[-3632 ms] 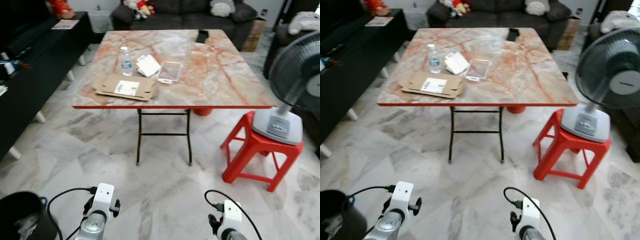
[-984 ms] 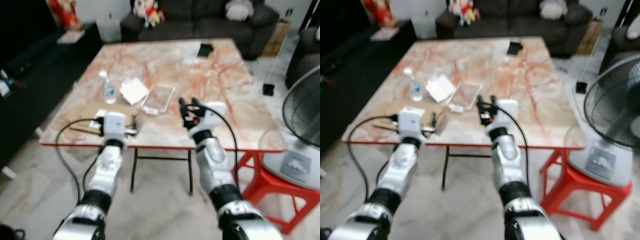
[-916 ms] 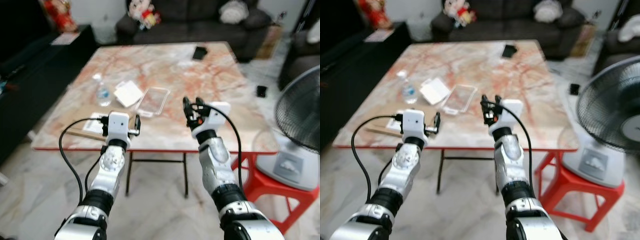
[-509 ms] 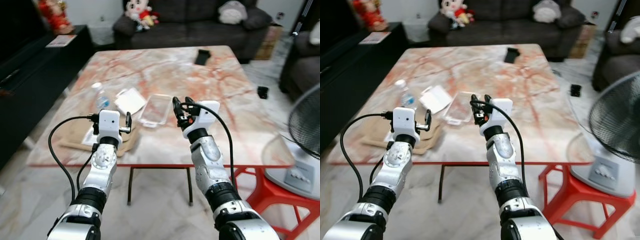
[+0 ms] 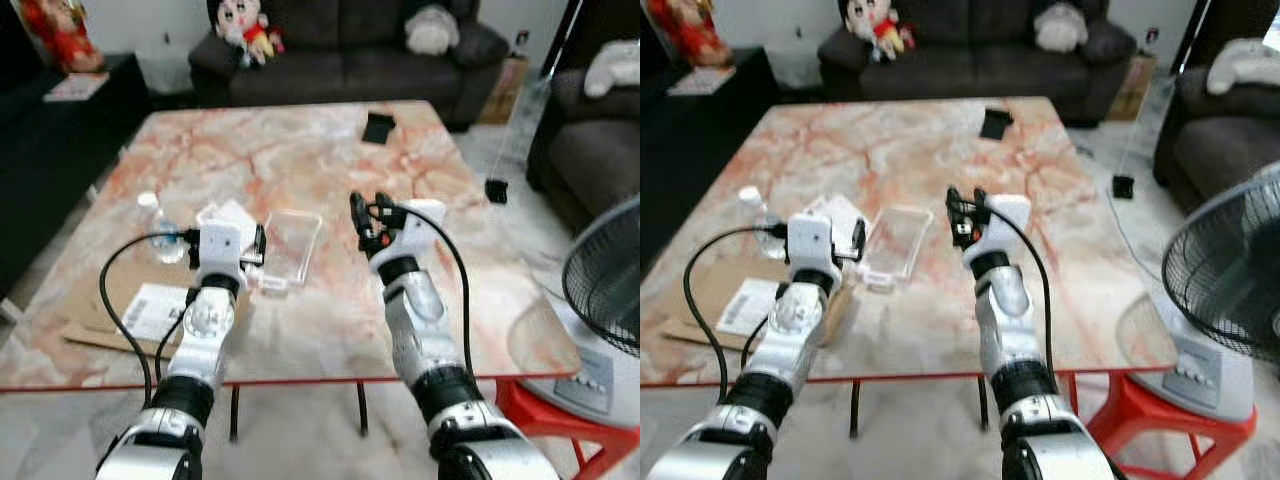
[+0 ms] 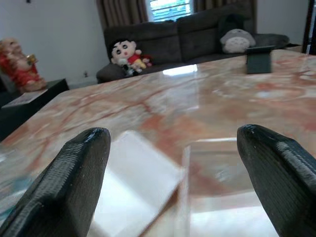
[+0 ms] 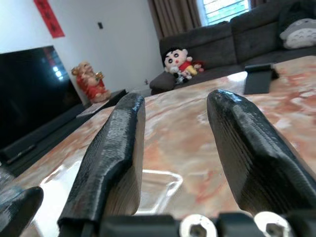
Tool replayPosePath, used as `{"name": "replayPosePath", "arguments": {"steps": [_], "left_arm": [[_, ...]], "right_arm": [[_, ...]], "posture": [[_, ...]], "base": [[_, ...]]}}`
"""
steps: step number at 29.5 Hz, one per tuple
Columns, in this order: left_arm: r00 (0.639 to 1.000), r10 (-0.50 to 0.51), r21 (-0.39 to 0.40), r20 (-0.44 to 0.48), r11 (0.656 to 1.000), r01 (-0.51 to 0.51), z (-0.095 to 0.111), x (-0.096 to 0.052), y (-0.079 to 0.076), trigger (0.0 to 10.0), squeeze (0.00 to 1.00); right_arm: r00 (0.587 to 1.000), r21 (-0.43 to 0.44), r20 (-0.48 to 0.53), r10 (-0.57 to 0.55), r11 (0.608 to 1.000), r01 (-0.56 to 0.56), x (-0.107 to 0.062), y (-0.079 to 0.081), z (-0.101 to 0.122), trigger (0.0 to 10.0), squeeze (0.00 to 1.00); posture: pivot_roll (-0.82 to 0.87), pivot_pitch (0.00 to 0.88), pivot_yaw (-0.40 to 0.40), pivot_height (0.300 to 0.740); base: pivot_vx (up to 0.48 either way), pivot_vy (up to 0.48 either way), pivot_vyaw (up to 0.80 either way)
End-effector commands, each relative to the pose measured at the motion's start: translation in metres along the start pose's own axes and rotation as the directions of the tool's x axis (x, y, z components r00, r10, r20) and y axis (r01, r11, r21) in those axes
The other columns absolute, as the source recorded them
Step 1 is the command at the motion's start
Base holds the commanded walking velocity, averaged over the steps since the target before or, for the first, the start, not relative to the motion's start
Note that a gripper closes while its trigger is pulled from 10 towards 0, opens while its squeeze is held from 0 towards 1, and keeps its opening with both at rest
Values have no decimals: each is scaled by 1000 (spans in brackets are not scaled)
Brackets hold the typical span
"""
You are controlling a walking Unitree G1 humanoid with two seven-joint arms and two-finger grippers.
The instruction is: Picking trash to rubbish bin
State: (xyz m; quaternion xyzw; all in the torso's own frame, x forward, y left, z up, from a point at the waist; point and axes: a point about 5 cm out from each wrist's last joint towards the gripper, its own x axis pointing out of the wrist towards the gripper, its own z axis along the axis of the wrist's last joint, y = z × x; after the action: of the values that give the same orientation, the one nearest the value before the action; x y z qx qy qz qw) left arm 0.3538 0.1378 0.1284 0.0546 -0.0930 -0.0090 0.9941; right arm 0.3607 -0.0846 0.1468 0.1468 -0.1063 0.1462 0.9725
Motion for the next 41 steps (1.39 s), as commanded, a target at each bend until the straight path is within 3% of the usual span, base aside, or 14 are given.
{"name": "replayPosePath", "arguments": {"steps": [1, 11, 16, 31, 35, 41], "left_arm": [[1000, -20, -4, -1, 1000, 20, 2, 1, -7, 10000, 0], [1000, -24, -7, -3, 1000, 24, 2, 1, -8, 10000, 0], [997, -75, -27, 16, 997, 75, 4, -1, -13, 10000, 0], [979, -177, -17, -105, 984, 176, -13, -6, -28, 10000, 0], [946, -271, 23, -176, 960, 279, -22, -10, -43, 10000, 0], [944, -259, 28, -202, 962, 270, -22, -6, -46, 10000, 0]], "right_arm": [[1000, -8, 9, -18, 1000, 18, 0, -6, 4, 10000, 0], [1000, -12, 6, -22, 1000, 22, 0, -8, 4, 10000, 0], [1000, -7, 0, -20, 1000, 20, -1, -6, 2, 10000, 0], [1000, -7, -10, -10, 1000, 10, -2, -5, 1, 10000, 0], [1000, -5, -10, -1, 1000, 1, -1, -2, 0, 10000, 0], [1000, -5, -12, 5, 1000, -6, -2, -1, -1, 10000, 0]], "posture": [[29, 0, 23, 740], [32, 1, 21, 740], [36, 16, 20, 740], [31, 11, 21, 740], [28, 0, 23, 740], [26, 0, 26, 740]], "base": [[398, 0, 0], [392, 0, 0], [72, 0, 0], [0, 0, 0], [0, 0, 0], [0, 0, 0]]}}
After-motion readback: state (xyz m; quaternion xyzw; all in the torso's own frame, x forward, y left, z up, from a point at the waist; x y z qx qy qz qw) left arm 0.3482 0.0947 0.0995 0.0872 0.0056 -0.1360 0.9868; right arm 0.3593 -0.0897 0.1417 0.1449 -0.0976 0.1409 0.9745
